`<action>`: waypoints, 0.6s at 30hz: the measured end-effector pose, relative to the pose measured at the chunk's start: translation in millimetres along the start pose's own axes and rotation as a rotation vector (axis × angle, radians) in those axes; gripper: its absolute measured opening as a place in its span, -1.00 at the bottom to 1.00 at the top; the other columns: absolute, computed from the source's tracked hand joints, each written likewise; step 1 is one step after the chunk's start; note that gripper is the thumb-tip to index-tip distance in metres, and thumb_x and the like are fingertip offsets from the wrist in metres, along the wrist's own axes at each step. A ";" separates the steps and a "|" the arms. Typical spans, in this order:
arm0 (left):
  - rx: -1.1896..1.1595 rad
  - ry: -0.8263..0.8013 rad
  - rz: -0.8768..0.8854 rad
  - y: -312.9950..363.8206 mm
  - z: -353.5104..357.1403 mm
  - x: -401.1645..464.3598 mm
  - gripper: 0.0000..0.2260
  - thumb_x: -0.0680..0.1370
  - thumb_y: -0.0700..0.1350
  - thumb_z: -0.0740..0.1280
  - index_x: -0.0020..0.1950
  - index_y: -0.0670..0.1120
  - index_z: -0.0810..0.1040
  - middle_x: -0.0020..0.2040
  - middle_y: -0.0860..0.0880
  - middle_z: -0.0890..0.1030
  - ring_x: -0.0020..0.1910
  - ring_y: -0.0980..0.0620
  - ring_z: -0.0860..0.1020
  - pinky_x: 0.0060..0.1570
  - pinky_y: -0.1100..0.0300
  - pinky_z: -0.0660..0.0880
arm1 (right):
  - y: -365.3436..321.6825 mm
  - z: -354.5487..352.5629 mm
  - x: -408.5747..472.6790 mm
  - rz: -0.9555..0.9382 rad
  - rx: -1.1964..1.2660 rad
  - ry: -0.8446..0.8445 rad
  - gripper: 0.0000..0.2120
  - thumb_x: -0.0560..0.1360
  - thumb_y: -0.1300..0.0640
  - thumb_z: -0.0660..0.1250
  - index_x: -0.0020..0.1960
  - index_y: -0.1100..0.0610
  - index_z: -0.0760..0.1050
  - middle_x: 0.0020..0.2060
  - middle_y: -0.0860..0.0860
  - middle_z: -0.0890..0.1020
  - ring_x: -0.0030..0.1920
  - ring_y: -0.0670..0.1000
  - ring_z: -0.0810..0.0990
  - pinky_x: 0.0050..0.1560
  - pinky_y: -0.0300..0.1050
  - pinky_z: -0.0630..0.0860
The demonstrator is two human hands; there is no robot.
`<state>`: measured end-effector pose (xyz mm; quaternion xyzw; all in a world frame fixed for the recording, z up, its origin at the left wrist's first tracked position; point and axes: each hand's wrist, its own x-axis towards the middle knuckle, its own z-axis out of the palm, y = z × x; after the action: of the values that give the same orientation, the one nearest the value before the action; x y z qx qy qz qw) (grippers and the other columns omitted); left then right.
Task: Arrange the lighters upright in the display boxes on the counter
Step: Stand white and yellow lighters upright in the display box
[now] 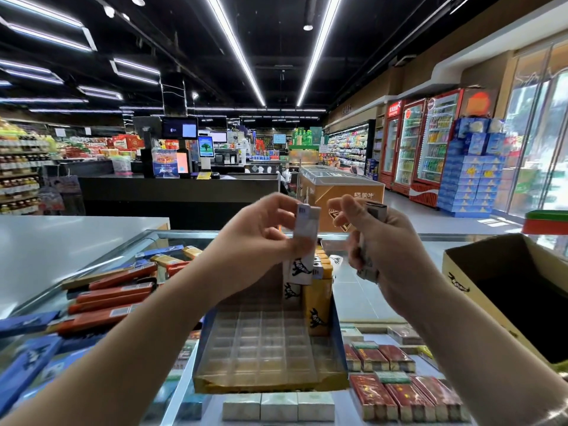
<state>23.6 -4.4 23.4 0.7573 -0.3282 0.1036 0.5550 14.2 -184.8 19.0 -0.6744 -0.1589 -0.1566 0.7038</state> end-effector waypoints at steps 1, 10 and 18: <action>0.028 0.030 -0.001 -1.9 -3.8 1.0 -0.60 0.21 0.04 0.46 0.02 0.15 0.51 -0.18 0.11 0.63 -0.31 0.07 0.54 -0.22 0.23 0.52 | 3.8 -3.0 2.8 0.064 -0.049 0.035 -0.74 0.46 -0.06 0.28 -0.06 0.12 0.58 -0.34 0.13 0.51 -0.57 -0.10 0.36 -0.55 -0.23 0.30; 0.514 0.052 0.018 -19.3 -9.2 -1.8 -0.83 0.40 -0.09 0.47 -0.12 0.14 0.54 -0.16 0.17 0.60 -0.40 0.11 0.54 -0.37 0.09 0.53 | 28.1 -0.3 4.9 0.365 -0.201 -0.106 -0.88 0.54 -0.06 0.26 -0.06 -0.04 0.51 -0.60 0.02 0.42 -0.63 -0.06 0.35 -0.62 -0.34 0.22; 0.650 0.087 0.129 -18.2 -1.1 -4.0 -0.83 0.41 -0.08 0.46 -0.15 0.14 0.51 -0.10 0.18 0.57 -0.34 0.17 0.57 -0.27 0.11 0.56 | 30.4 -1.1 6.9 0.332 -0.206 -0.125 -0.90 0.55 -0.03 0.26 -0.02 -0.04 0.51 -0.58 0.02 0.44 -0.59 -0.04 0.38 -0.57 -0.29 0.26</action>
<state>31.9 1.2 7.6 0.8673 -0.3011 0.2702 0.2901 33.6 -184.7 -5.3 -0.7682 -0.0724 -0.0116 0.6360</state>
